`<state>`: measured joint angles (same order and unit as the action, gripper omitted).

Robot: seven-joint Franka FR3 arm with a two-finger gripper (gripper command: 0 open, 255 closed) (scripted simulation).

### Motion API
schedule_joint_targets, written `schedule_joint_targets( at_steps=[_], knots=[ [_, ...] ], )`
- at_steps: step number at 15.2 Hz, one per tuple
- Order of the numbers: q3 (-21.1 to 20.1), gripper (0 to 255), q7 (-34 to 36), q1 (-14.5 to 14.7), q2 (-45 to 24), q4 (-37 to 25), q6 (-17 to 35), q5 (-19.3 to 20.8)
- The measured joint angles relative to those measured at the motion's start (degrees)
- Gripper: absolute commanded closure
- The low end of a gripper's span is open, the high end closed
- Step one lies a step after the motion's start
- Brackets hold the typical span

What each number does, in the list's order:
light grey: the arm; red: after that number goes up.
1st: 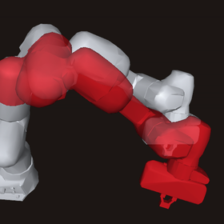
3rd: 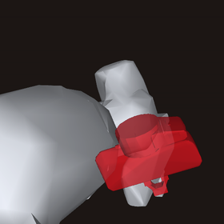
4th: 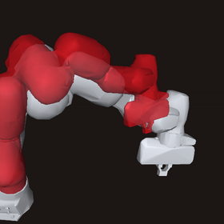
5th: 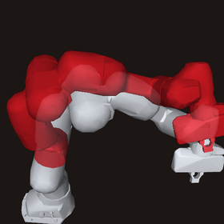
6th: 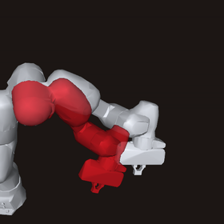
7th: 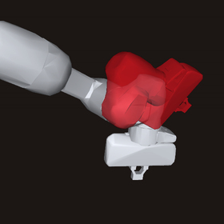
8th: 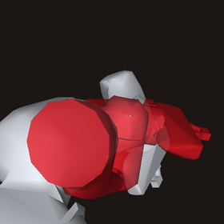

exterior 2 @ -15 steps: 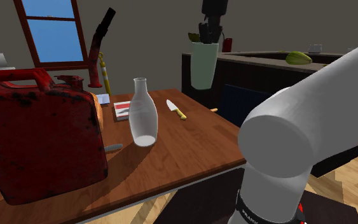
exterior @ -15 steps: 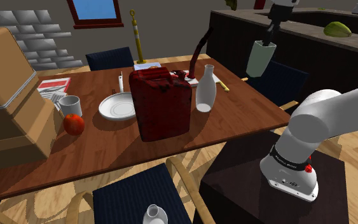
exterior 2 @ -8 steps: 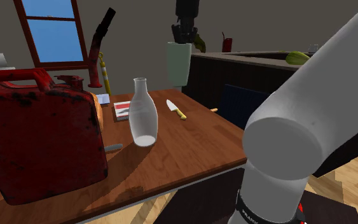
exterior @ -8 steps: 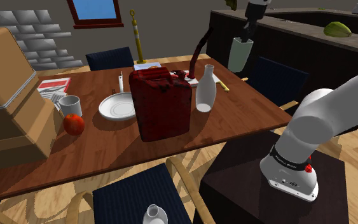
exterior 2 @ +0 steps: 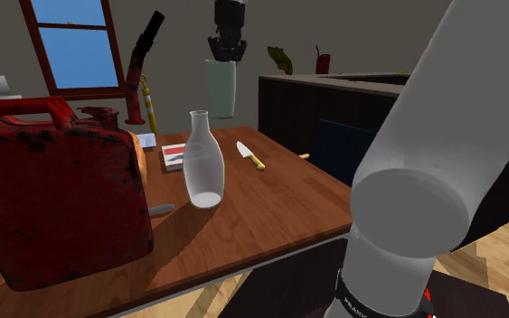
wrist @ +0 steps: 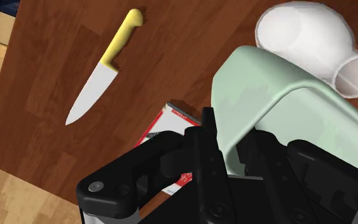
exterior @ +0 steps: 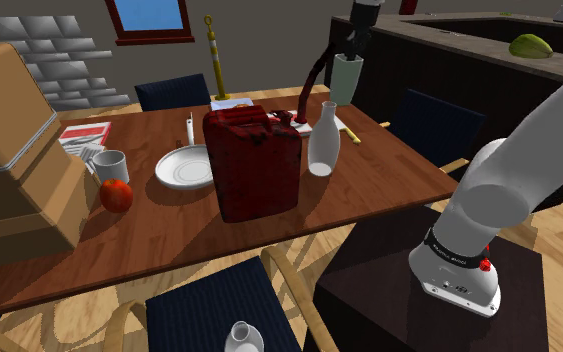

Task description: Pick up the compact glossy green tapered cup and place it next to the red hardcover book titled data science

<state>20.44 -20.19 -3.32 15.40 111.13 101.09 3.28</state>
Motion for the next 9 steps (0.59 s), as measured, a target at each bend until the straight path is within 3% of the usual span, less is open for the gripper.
schedule_joint_targets(
  at_steps=[9],
  knots=[
    [-0.19,255,0.71,1.66,-21.11,-22.74,-2.87,-7.28]
  ],
)
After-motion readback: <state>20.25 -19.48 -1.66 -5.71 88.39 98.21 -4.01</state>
